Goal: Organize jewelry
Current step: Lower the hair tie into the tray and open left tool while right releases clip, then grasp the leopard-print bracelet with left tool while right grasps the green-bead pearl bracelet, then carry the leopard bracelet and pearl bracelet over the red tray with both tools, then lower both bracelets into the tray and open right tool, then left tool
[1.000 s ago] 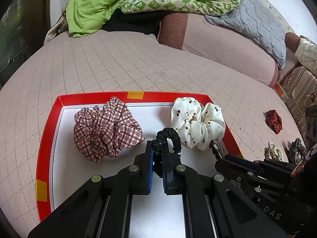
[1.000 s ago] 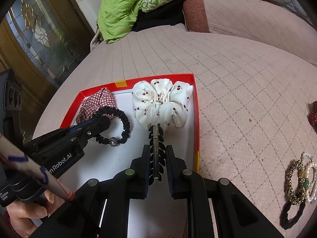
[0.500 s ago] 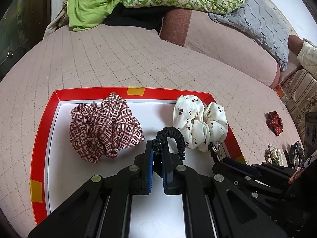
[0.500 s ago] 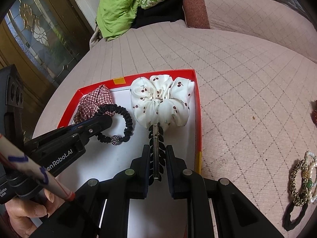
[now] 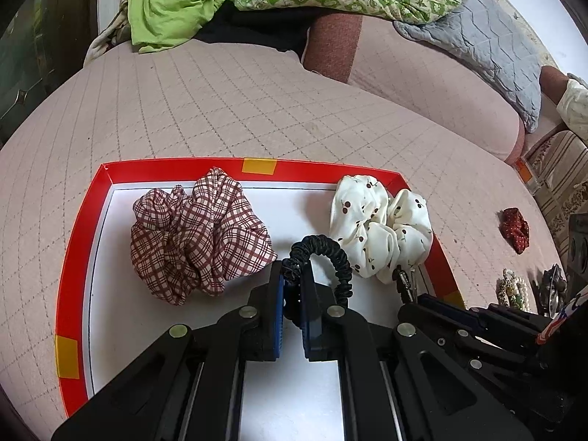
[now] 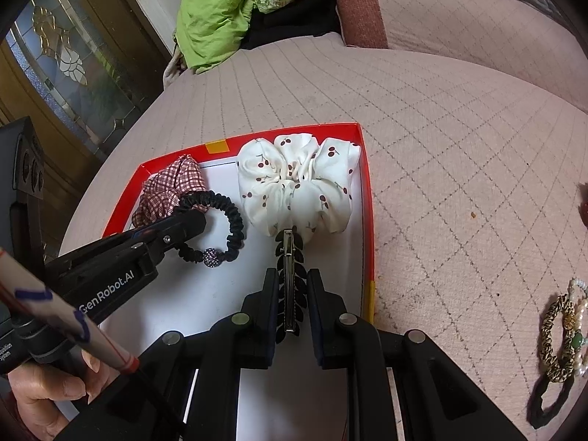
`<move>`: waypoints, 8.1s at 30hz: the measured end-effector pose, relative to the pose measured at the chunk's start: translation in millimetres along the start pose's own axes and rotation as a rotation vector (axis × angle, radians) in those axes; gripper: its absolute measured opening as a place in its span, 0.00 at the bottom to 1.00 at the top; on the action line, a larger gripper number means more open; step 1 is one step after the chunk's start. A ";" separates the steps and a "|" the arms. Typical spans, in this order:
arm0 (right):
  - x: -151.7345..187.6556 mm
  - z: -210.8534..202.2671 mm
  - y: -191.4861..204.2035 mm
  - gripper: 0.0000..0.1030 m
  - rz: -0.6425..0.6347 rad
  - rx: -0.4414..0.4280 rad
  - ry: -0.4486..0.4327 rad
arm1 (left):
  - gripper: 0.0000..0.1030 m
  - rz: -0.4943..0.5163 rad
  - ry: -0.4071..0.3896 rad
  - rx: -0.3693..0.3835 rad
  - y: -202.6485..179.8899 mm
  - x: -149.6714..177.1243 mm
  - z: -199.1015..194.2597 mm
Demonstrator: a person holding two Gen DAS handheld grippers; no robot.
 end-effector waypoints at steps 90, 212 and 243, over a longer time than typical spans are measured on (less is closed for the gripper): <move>50.5 -132.1 -257.0 0.17 0.391 0.158 -0.110 | 0.35 0.246 0.138 0.326 -254.7 32.9 27.2; 5.9 -112.8 29.5 0.10 -0.110 -0.035 -0.236 | 0.06 0.040 -0.154 -0.063 18.6 24.9 -94.7; 6.5 -4.4 47.8 0.10 -0.042 -0.029 -0.046 | 0.06 -0.068 -0.050 -0.096 62.3 29.2 -49.4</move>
Point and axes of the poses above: each gripper's, at about its wrist camera, not at the fingertips, and z roughly the way its jaws point, y to its left, x to its underside, the point moved 6 cm from there along z, roughly the way its jaws point, and after that the axes turned 5 degrees about z, right-handed, at the moved point
